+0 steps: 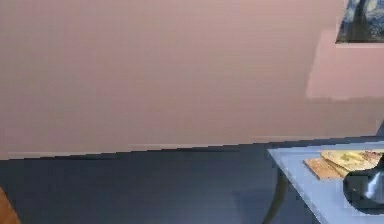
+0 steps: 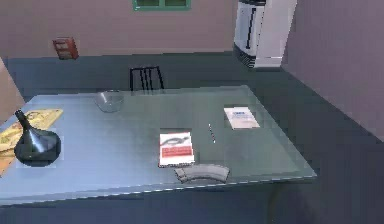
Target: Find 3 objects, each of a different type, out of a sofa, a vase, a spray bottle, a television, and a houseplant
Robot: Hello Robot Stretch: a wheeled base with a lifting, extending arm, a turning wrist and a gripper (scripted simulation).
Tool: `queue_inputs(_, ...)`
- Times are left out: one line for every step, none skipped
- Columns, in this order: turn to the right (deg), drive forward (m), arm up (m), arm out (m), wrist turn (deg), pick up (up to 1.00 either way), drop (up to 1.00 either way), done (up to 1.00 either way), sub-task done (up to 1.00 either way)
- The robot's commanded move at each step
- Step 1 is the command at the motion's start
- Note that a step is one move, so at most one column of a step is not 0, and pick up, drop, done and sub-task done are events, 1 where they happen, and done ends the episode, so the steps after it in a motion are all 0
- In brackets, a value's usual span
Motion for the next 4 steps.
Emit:
queue_inputs(-12.0,0.0,0.0,0.0,0.0,0.0,0.0,0.0,0.0)
queue_inputs(0.0,1.0,0.0,0.0,0.0,0.0,0.0,0.0,0.0)
queue_inputs(-45.0,0.0,0.0,0.0,0.0,0.0,0.0,0.0,0.0)
queue_inputs(-9.0,0.0,0.0,0.0,0.0,0.0,0.0,0.0,0.0)
